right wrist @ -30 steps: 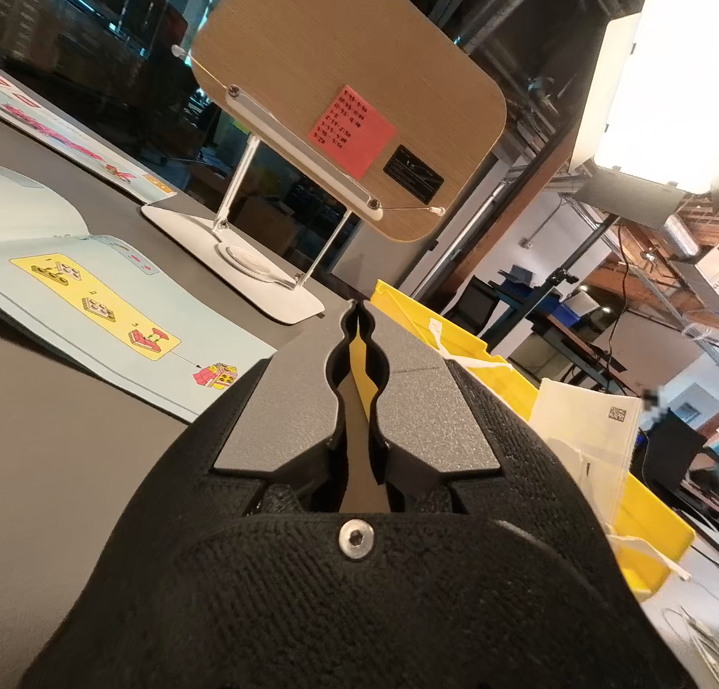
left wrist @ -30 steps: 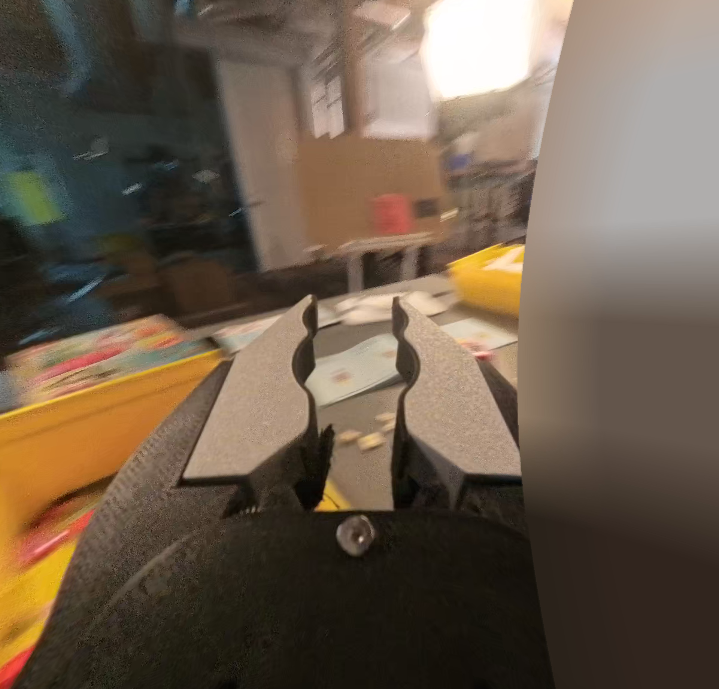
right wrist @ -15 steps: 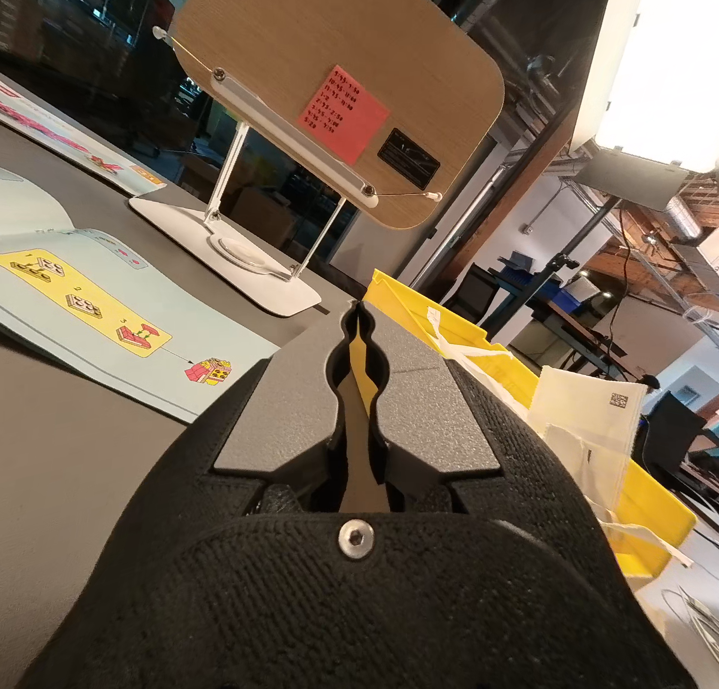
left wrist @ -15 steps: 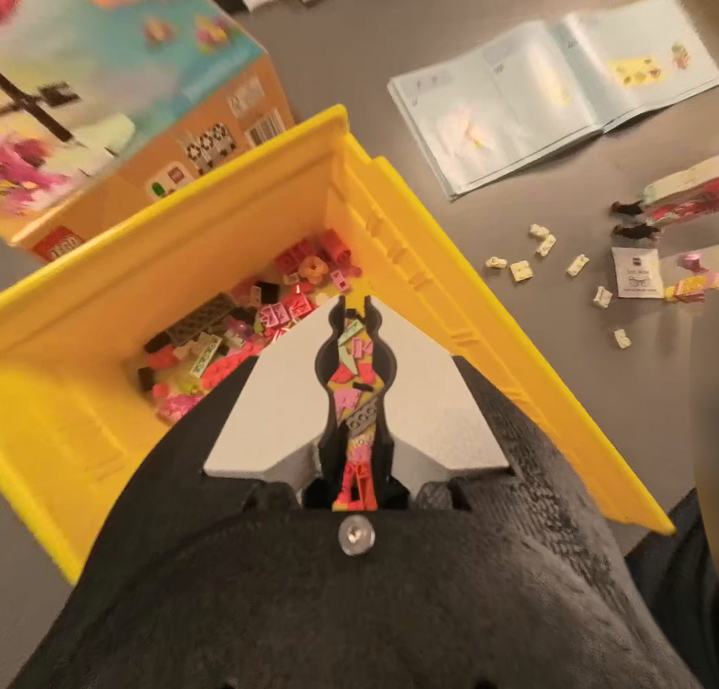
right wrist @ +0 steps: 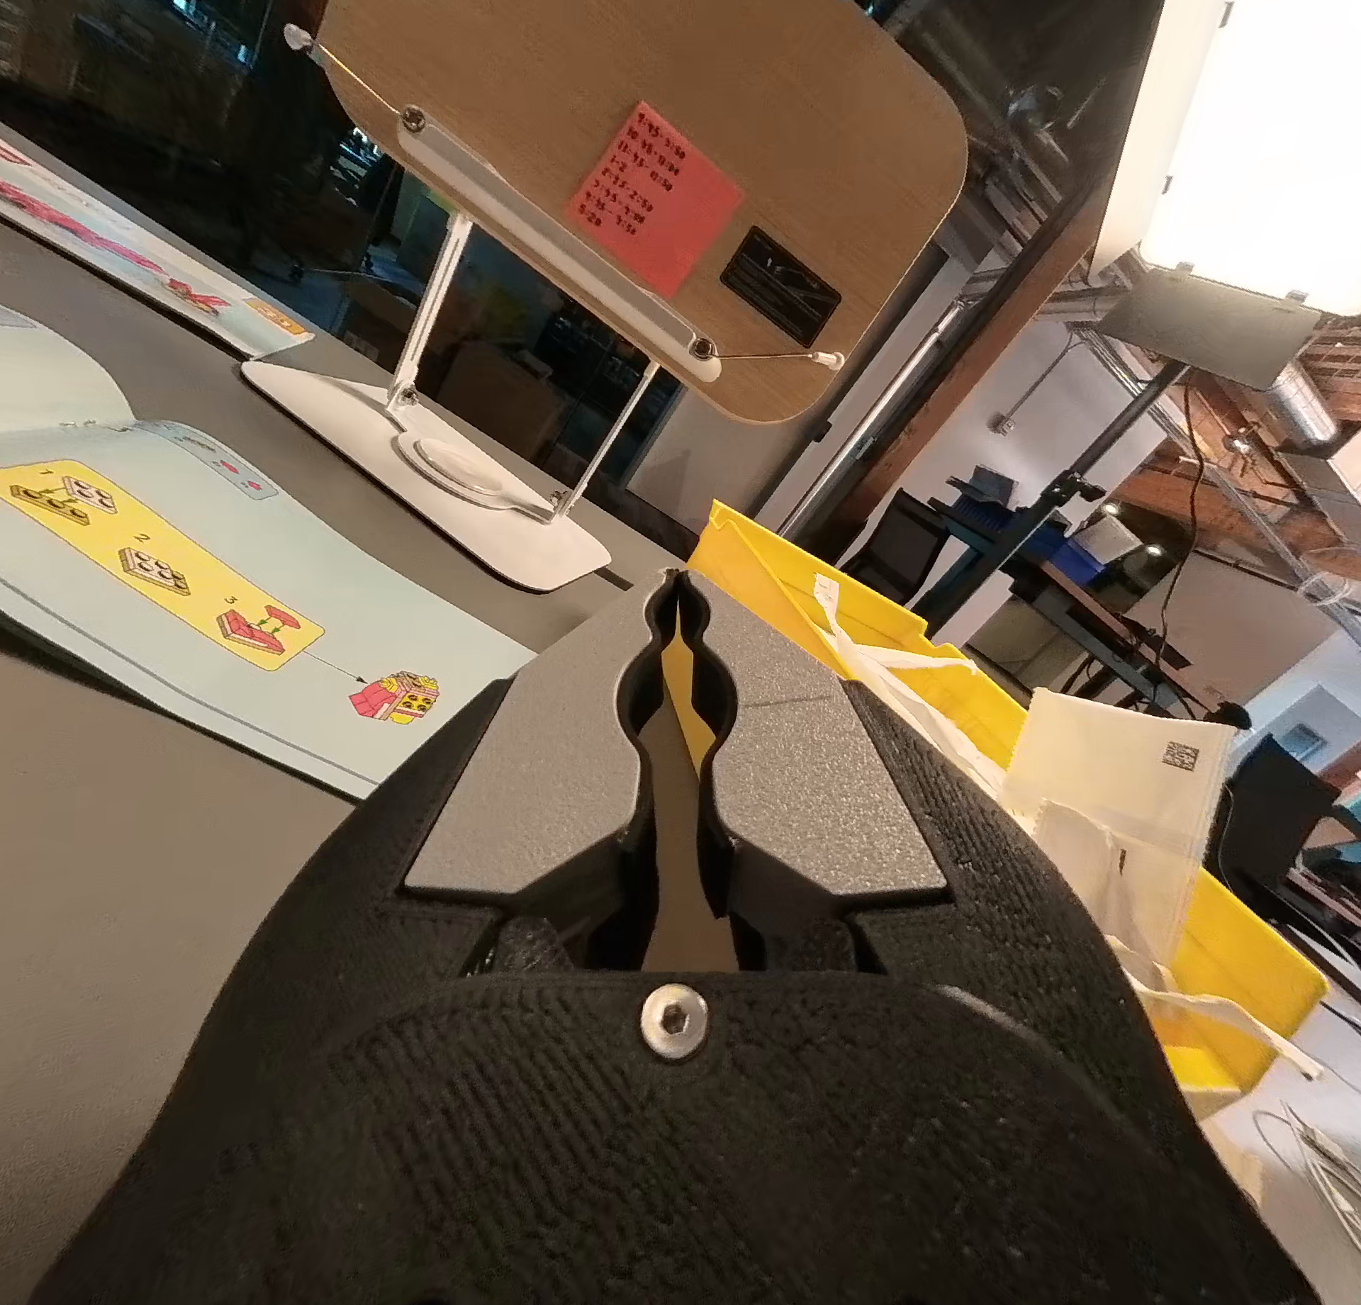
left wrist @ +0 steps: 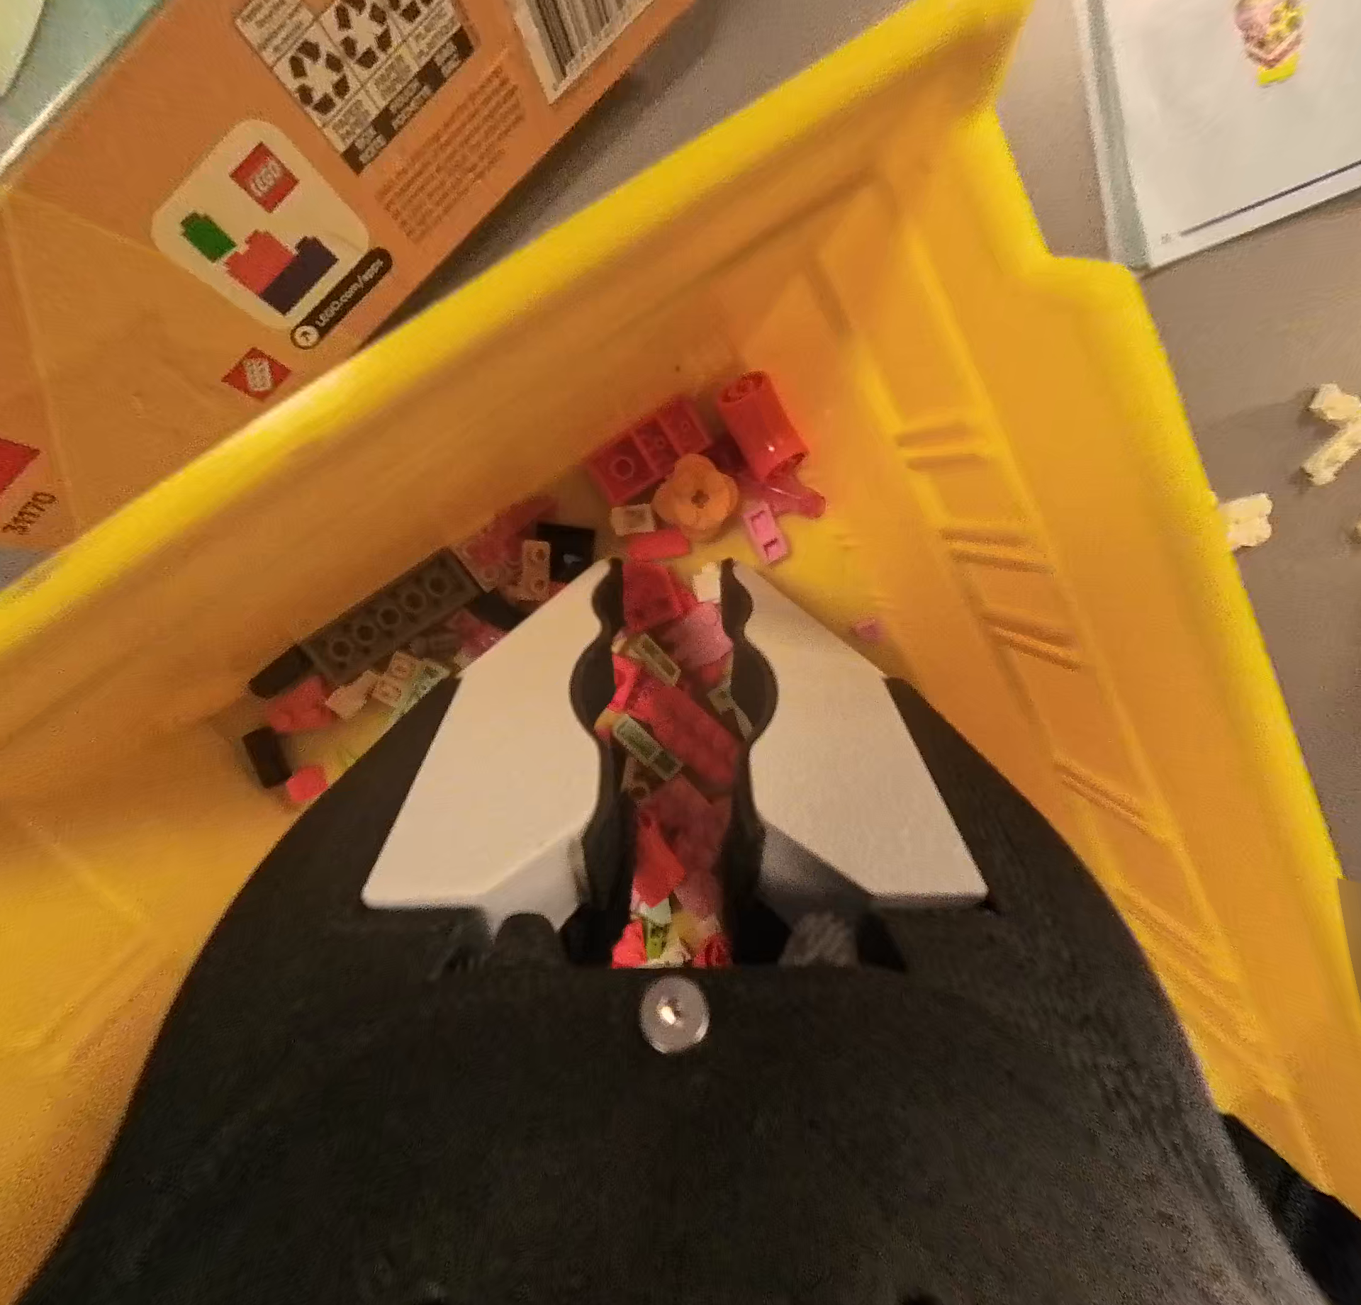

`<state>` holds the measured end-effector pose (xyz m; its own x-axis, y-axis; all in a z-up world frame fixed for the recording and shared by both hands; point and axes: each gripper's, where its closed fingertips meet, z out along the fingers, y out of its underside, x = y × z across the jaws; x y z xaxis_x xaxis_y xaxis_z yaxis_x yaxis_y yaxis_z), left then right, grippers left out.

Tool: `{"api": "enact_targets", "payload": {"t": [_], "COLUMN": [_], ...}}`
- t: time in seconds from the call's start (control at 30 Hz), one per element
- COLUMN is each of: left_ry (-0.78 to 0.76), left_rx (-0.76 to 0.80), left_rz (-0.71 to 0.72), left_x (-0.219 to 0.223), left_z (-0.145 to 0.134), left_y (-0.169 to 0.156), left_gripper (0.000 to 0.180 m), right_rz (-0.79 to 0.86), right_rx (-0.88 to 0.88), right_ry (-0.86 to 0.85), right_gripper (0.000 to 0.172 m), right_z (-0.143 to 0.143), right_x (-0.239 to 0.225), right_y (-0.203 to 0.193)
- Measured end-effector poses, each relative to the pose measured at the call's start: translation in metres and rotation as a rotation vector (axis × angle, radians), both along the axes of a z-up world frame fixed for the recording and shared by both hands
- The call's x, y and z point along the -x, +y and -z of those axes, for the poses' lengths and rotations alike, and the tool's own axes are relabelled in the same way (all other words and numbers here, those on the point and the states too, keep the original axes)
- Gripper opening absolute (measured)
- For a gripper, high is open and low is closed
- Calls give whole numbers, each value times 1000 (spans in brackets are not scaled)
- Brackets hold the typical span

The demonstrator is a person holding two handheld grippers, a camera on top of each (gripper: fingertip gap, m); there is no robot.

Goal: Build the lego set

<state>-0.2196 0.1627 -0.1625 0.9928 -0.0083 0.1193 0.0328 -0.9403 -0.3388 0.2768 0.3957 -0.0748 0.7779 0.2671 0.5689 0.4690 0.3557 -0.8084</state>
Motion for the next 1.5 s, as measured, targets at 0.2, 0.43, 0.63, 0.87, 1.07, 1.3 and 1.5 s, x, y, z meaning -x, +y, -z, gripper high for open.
{"api": "enact_targets", "payload": {"t": [0.2,0.43,0.63,0.87,1.07,1.3,1.5], "left_ry": [4,1,-11,190,-29,-160,-130], "left_rx": [66,113,-41,-580,-680,-311,-176], "left_rz": [-18,-22,-38,43,401,786,848], "left_x": [1,3,0,-73,-252,-426,-466], "left_z": [13,14,-35,-189,-192,-53,-1], "left_y": [4,3,7,4,12,28,33], "left_gripper": [25,15,14,14,14,14,15], "right_rz": [-5,-18,-27,-41,-50,-71,-79], "right_rx": [0,1,-3,-11,-18,3,14], "right_ry": [3,5,14,25,61,164,235], "right_gripper": [0,0,0,0,0,0,0], "right_z": [0,0,-2,-4,-8,-13,-17], "right_x": [1,2,3,5,1,-10,-22], "right_y": [0,-1,-2,-4,-6,-4,-3]}}
